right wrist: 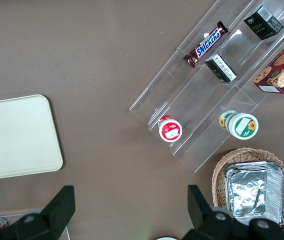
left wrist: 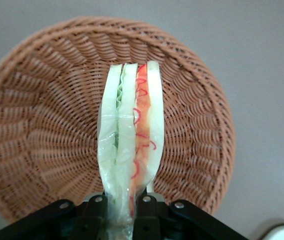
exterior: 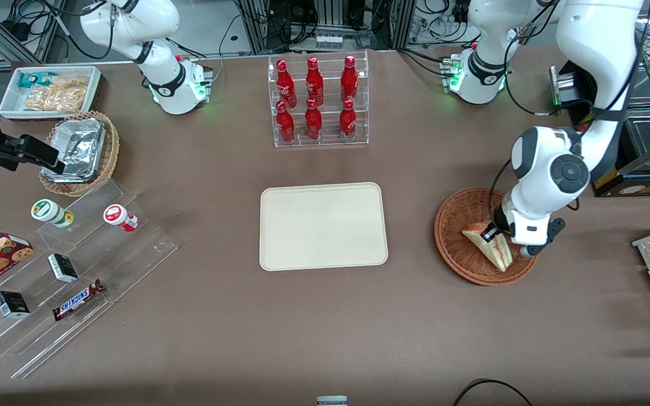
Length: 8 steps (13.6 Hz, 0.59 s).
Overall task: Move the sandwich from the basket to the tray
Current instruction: 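Lower the open left gripper around the wrapped sandwich and close it, then lift the sandwich and carry it toward the cream tray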
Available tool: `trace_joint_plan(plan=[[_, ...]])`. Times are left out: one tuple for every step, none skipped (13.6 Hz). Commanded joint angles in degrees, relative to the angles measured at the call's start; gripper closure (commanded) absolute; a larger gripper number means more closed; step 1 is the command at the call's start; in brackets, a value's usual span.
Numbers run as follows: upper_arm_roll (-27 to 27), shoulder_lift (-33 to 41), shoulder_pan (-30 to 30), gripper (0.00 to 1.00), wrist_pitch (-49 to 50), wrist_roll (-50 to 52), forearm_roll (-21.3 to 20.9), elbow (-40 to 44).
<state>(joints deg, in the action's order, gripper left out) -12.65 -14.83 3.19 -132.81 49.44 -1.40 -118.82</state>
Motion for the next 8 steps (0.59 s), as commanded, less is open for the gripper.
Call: trace_joint_plan(plan=[[-0.3, 1.5, -2.6, 0.93, 15.9, 0.9, -0.8, 12.7], [-0.4, 1.0, -4.1, 0.93, 21.3, 1.4, -0.6, 18.1], [-0.4, 0.5, -6.0, 0.93, 25.3, 1.6, 0.0, 22.5], [-0.4, 0.3, -8.4, 0.93, 28.0, 2.1, 0.3, 25.9], [-0.4, 0.3, -11.1, 0.93, 28.9, 3.8, 0.9, 27.3], [-0.4, 0.3, -14.1, 0.93, 28.9, 5.3, 0.9, 27.8], [-0.4, 0.2, -17.3, 0.93, 28.8, 6.3, 0.7, 27.8], [-0.4, -1.1, -20.6, 0.92, 28.6, 6.9, 0.3, 27.8]])
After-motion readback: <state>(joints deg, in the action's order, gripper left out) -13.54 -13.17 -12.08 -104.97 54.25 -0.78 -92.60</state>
